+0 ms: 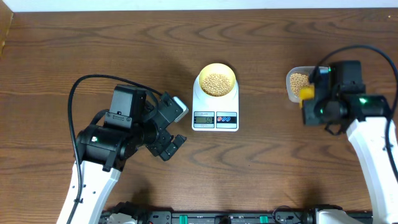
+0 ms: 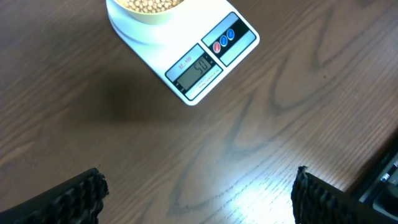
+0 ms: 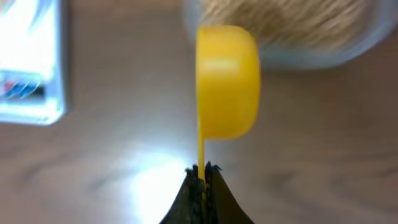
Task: Scoop item into bowl and weigh 50g on scale
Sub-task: 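Lower the scoop with the right gripper onto the table and release it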
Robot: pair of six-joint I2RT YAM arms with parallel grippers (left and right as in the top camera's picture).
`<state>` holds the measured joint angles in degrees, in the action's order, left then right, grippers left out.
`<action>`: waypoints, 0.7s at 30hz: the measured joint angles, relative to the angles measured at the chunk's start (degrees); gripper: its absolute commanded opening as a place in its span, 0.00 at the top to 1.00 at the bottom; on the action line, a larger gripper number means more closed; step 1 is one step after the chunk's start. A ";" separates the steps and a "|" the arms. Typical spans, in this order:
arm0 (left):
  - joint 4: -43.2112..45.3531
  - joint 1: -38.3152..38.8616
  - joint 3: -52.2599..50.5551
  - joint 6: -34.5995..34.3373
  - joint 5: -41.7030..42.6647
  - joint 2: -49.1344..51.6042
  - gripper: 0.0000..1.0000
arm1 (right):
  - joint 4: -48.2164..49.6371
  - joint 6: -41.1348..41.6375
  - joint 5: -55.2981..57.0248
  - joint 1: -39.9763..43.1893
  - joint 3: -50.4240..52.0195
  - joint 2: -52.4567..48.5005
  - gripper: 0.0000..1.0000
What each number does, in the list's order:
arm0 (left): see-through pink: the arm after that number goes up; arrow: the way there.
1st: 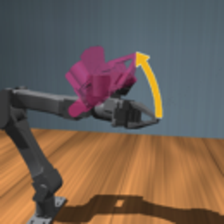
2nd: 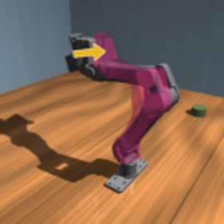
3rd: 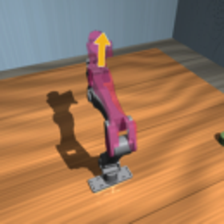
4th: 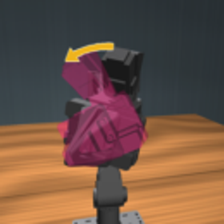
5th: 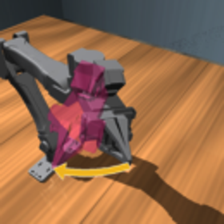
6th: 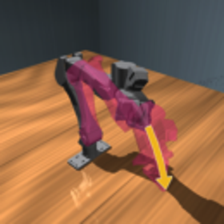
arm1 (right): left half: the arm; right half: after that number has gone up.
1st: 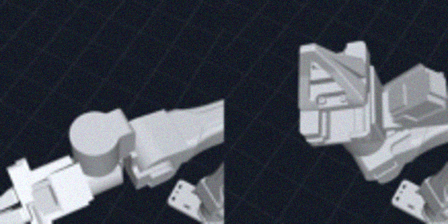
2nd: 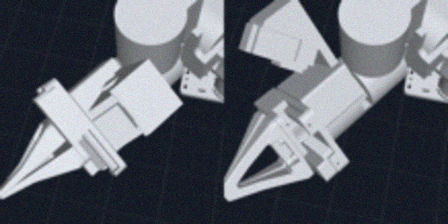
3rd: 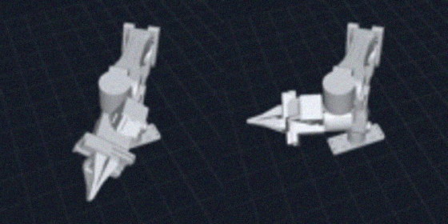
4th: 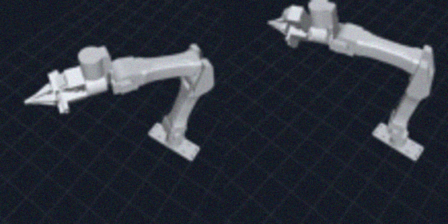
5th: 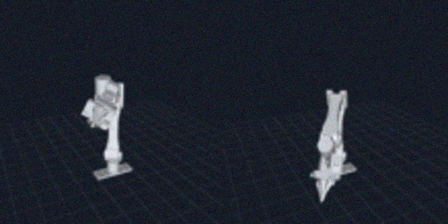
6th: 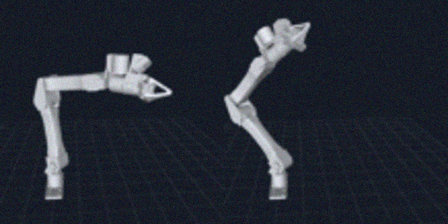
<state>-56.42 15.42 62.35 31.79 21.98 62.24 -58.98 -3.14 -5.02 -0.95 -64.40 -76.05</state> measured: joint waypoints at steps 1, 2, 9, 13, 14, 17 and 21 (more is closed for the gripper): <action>0.04 0.00 0.00 0.00 0.02 0.00 0.03 | -3.17 0.20 -3.78 0.20 -0.02 0.87 0.99; 0.00 0.00 0.00 0.00 0.02 0.00 0.03 | -5.46 0.33 -6.08 0.31 -0.04 1.22 0.99; 0.02 0.00 0.00 0.00 0.00 0.00 0.03 | -11.87 5.90 -18.93 0.83 6.69 1.46 0.99; 0.00 0.00 0.00 0.00 0.02 0.00 0.03 | -6.99 8.85 -24.81 0.83 13.44 1.44 0.99; -0.02 0.00 0.00 0.00 0.02 0.00 0.03 | -5.66 9.31 -26.77 0.83 15.39 1.44 0.99; 0.00 0.00 0.00 0.00 0.02 0.00 0.03 | -1.64 11.52 -29.94 0.83 20.17 1.44 0.97; 0.00 0.00 0.00 0.00 0.02 0.00 0.03 | 0.59 13.66 -31.34 0.83 24.39 1.44 0.91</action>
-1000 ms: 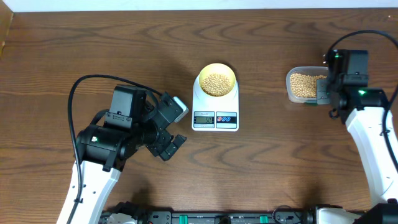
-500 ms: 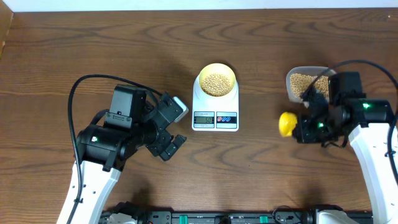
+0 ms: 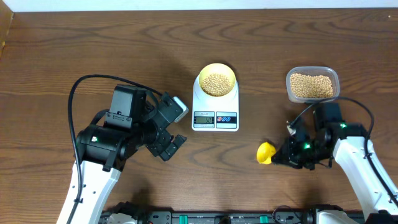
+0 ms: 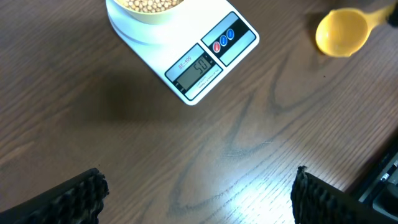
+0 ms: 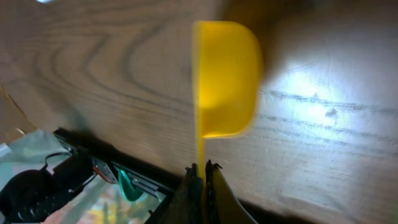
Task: Scoop item into bowl and weigh 50g on scale
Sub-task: 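Lower the scoop with the right gripper onto the table and release it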
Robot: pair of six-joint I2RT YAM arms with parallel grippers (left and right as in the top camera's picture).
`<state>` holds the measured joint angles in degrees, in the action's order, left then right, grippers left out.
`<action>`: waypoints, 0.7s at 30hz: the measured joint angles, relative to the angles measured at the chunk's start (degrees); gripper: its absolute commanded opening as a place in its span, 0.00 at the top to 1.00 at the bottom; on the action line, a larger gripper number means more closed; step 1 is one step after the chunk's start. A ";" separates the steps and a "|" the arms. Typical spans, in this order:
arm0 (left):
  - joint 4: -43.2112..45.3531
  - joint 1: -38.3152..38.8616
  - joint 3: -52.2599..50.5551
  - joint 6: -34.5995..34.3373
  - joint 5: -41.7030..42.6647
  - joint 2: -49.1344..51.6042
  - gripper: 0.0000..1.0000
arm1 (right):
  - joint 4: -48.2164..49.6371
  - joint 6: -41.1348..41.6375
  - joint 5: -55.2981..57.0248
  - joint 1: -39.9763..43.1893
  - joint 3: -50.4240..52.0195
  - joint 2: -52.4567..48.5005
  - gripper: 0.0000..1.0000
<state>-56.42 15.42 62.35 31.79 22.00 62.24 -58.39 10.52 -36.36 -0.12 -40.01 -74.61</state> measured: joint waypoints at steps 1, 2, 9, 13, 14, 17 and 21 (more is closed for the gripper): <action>0.02 0.00 0.00 0.00 0.00 0.00 0.03 | 0.20 0.59 -0.33 0.00 0.87 0.00 0.82; 0.00 0.00 0.00 0.00 0.00 0.00 0.03 | 0.22 1.27 -0.52 0.00 1.55 0.00 0.70; 0.02 0.00 0.00 0.00 0.00 0.00 0.03 | 0.24 3.80 0.55 0.00 3.08 0.00 0.01; 0.00 0.00 0.00 0.00 0.00 0.00 0.03 | 0.26 6.27 5.22 0.00 3.08 0.00 0.01; 0.00 0.00 0.00 0.00 0.00 0.00 0.03 | 0.52 7.61 7.56 0.00 3.08 0.00 0.01; 0.00 0.00 0.00 0.00 0.00 0.00 0.03 | 2.34 9.75 11.69 0.00 3.13 0.00 0.01; 0.02 0.00 0.00 0.00 0.00 0.00 0.03 | 15.47 11.23 12.79 0.00 3.41 0.00 0.01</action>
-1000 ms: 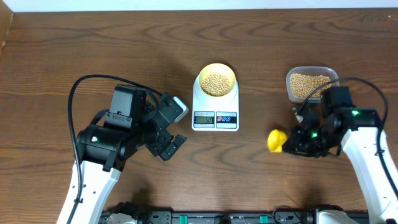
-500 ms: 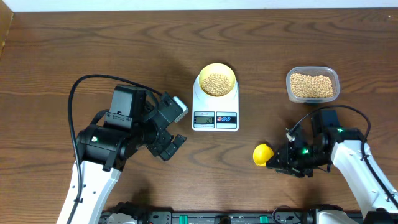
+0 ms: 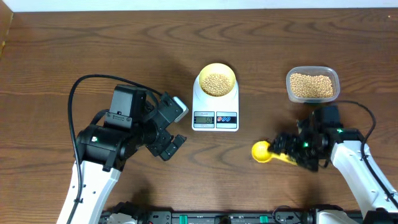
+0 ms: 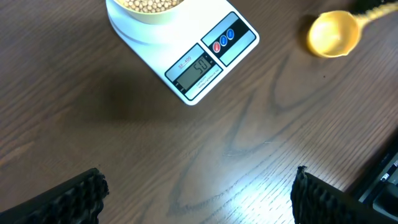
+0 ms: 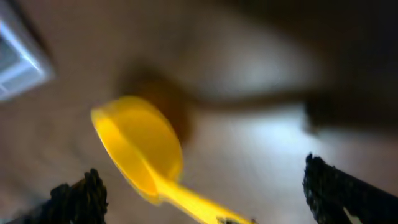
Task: Scoop item into bowl and weigh 50g on scale
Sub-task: 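Lower the scoop with the right gripper onto the table and release it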
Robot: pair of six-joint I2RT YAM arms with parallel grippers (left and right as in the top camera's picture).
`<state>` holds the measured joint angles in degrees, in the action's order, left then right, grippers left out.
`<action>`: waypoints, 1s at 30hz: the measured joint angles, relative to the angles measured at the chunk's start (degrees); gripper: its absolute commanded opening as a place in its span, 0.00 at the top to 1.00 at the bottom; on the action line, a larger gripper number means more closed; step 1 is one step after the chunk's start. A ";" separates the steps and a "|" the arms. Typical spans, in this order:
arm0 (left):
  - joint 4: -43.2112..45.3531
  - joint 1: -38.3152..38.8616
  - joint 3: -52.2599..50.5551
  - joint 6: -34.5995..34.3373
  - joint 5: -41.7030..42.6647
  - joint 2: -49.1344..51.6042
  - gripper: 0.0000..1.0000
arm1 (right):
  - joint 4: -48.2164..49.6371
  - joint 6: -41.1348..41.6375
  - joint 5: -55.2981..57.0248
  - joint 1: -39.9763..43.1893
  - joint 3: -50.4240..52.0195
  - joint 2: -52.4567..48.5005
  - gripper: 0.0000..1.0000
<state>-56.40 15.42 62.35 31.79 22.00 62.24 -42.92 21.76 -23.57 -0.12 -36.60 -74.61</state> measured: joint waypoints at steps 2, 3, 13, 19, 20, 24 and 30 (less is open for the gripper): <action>-0.04 0.00 0.00 0.00 -0.02 0.00 0.03 | 6.64 0.68 -0.76 0.00 0.02 0.00 0.01; -0.04 0.00 0.00 0.00 0.00 0.00 0.03 | 8.70 0.98 -0.90 0.00 0.02 0.00 0.01; -0.02 0.00 0.00 0.00 -0.02 0.00 0.03 | 10.69 3.21 -0.52 0.00 0.00 0.00 0.01; -0.02 0.00 0.00 0.00 0.00 0.00 0.03 | 10.88 3.28 0.52 0.00 0.00 0.00 0.01; -0.02 0.00 0.00 0.00 0.00 0.00 0.03 | 10.88 3.28 0.52 0.00 0.00 0.00 0.01; -0.02 0.00 0.00 0.00 0.00 0.00 0.03 | 10.88 3.30 0.98 0.00 0.00 0.00 0.01; -0.02 0.00 0.00 0.00 0.00 0.00 0.03 | 10.99 3.30 1.40 0.00 0.00 0.00 0.01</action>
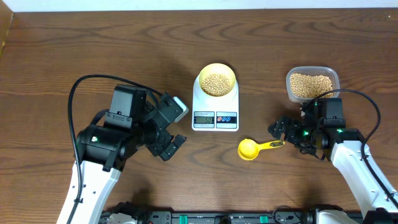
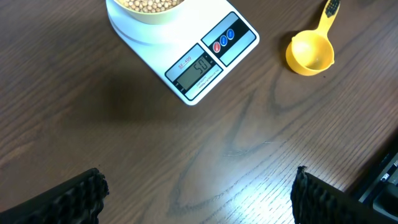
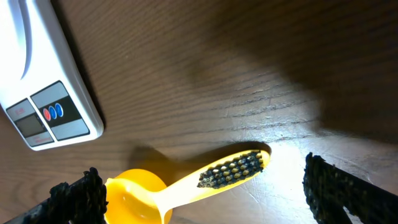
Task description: Scoop item into bowl and weigh 50g on scale
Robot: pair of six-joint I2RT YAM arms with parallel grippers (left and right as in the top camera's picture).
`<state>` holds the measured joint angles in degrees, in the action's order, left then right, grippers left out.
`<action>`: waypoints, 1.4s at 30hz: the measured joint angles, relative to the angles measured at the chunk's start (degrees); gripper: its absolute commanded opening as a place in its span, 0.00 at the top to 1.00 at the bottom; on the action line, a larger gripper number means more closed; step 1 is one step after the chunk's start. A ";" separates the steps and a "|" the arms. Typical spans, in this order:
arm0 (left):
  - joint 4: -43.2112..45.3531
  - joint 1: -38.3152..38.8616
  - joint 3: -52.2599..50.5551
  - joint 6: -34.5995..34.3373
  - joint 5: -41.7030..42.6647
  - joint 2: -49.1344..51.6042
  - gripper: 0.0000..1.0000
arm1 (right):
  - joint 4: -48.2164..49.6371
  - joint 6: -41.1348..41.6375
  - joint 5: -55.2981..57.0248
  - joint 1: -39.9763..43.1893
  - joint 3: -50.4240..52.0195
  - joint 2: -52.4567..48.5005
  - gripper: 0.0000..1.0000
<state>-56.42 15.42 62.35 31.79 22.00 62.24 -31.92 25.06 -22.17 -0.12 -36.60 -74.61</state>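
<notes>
A yellow bowl (image 1: 216, 81) full of beans sits on the white scale (image 1: 215, 116), whose display (image 2: 196, 67) reads about 50. The empty yellow scoop (image 1: 249, 149) lies flat on the table right of the scale, its black-gripped handle (image 3: 233, 168) pointing toward my right gripper (image 1: 287, 132). That gripper is open, just above the handle end, its fingers (image 3: 339, 190) wide on either side of the scoop. My left gripper (image 1: 173, 132) hangs open left of the scale with nothing between its fingers (image 2: 74, 196).
A clear tub of beans (image 1: 312, 85) stands at the back right, behind my right arm. Wood tabletop (image 1: 93, 50) stretches all around the scale.
The scoop now lies further left and flat on the table, free of my right gripper, which has drawn back a little to the right and stays open. The left arm has not moved.
My right gripper held the yellow scoop by its handle at the bean tub. Then it held it low over the table right of the scale. Then it was open with the scoop beneath it, and now the scoop rests on the table.
</notes>
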 measured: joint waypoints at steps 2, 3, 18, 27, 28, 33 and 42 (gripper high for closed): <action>0.00 0.00 0.00 0.00 0.00 0.00 0.03 | 0.44 0.00 0.20 0.00 0.00 0.00 0.01; 0.00 0.00 0.00 0.00 -0.02 0.00 0.03 | 0.46 0.00 0.20 0.00 0.00 0.00 0.01; 0.02 0.00 0.00 0.00 -0.02 0.00 0.03 | 6.91 -13.90 0.31 0.00 0.02 17.86 0.01; 0.00 0.00 0.00 0.00 0.00 0.00 0.03 | -2.47 -20.59 2.58 0.00 0.02 38.03 0.01; 0.00 0.00 0.00 0.00 0.00 0.00 0.03 | -3.08 -20.79 3.02 0.00 0.02 39.95 0.01; 0.00 0.00 0.00 0.00 0.00 0.00 0.03 | -8.20 -21.46 7.04 0.00 0.02 50.05 0.01; -0.02 0.00 0.00 0.00 0.00 0.00 0.03 | -15.63 -21.66 11.65 0.00 0.02 64.54 0.01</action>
<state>-56.45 15.42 62.35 31.79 22.00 62.24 -47.55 3.40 -10.52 -0.12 -36.58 -10.07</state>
